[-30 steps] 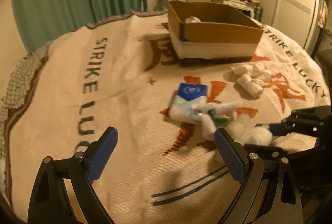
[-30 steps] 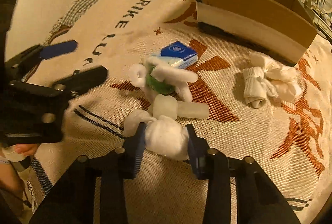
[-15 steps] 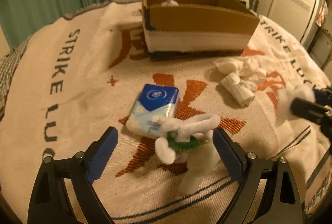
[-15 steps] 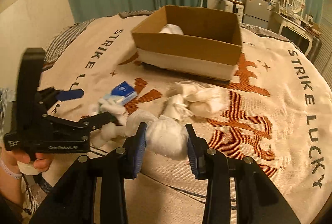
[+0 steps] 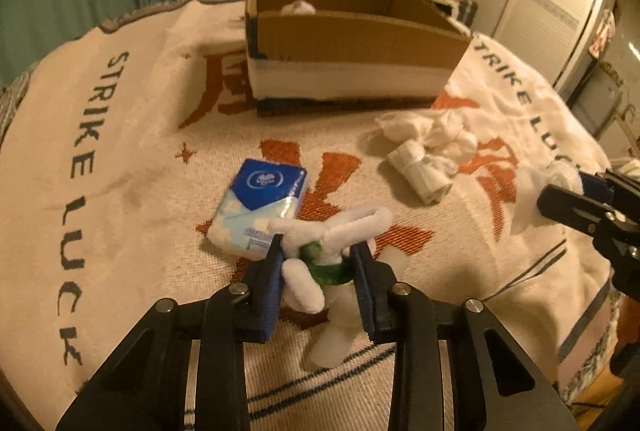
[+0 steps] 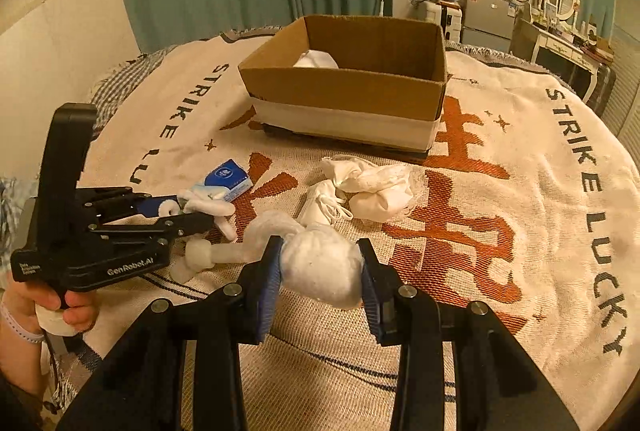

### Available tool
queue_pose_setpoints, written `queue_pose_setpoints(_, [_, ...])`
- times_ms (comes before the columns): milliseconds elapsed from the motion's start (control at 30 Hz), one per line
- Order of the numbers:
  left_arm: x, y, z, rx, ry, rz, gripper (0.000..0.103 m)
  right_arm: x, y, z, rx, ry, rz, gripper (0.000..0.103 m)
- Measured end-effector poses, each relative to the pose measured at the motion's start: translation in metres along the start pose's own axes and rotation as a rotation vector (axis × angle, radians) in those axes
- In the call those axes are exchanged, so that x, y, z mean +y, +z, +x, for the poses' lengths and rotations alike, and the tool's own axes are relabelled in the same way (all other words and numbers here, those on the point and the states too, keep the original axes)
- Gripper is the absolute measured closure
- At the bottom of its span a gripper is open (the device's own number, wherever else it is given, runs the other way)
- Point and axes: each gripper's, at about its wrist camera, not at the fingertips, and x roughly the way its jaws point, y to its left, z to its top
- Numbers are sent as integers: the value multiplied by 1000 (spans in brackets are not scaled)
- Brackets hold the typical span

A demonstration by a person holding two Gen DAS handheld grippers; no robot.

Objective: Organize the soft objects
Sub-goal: 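Carry the plush toy and socks into the box and release both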

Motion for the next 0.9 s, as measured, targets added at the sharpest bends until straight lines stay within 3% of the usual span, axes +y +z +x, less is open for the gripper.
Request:
queue_pose_setpoints(200, [-9,6,-40,-83,17,20,72,1,1,-39,-64,-20,6,67])
queue_pose_setpoints(367, [-24,22,-83,-184,80,53,72,3,9,-77,-128,-48,-3,67])
queue_pose_setpoints(500, [-36,37,-113,-262,65,77,72,1,24,-103,-180,-80,-12,67])
queue_pose_setpoints(667, [-47,67,-133,-342,66,108,72,-5,56,-126,-263,-101,-35,67])
queue_pose_setpoints(767, [-51,89,-136,-385,76,125,72,-10,85,-132,-320,-164,-64,67])
queue_pose_setpoints(900, [-50,125,-128,-419,106,134,72,-23,126,-127,-365,-138,-52,67])
